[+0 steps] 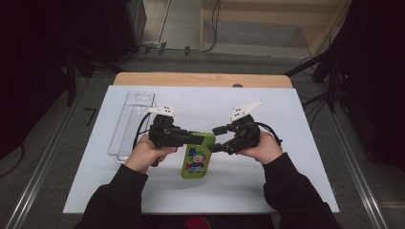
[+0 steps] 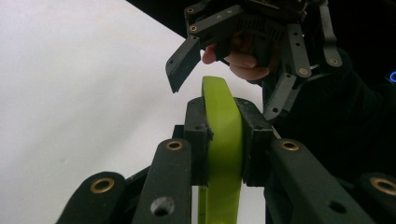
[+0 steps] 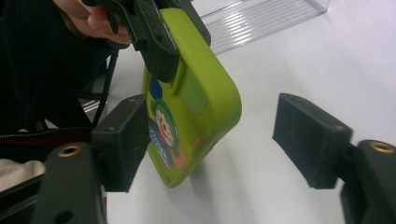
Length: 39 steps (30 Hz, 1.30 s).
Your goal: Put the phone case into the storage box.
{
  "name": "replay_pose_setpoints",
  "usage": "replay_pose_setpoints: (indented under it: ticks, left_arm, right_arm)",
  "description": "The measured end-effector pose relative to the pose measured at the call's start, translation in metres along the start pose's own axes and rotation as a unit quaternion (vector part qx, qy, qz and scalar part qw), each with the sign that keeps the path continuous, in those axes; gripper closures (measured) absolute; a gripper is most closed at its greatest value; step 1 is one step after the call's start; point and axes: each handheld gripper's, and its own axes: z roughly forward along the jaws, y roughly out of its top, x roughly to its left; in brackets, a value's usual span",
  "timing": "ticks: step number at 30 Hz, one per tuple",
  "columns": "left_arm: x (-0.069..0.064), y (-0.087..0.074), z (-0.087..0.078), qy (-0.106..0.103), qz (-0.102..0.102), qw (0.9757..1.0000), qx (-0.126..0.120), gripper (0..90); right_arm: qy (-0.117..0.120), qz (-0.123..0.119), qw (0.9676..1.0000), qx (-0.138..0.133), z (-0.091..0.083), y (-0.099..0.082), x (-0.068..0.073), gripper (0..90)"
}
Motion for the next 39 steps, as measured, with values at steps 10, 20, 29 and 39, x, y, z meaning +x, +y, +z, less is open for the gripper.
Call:
replay_pose_setpoints:
  ticks: [10, 20, 29, 39]
  left_arm:
    - [-0.0021, -0.0008, 0.0019, -0.023, 0.013, 0.9996, 0.002, 77.0]
    - [0.0005, -0.0024, 0.0023, -0.036, 0.014, 0.9992, 0.008, 76.3]
    - [0.0005, -0.0034, 0.003, -0.039, 0.021, 0.999, 0.005, 74.3]
    - [-0.0012, -0.0013, -0.0013, -0.017, 0.009, 0.9997, -0.014, 49.4]
  right_arm:
    - [0.036, -0.007, 0.9993, 0.005, 0.0034, -0.0019, -0.0012, 50.6]
    - [0.066, 0.004, 0.9978, 0.008, -0.0001, -0.003, -0.0046, 73.7]
    - [0.086, 0.022, 0.9959, 0.021, -0.0012, -0.0014, -0.0055, 74.7]
    - [0.078, 0.025, 0.9959, 0.04, -0.0053, 0.0031, 0.0, 74.9]
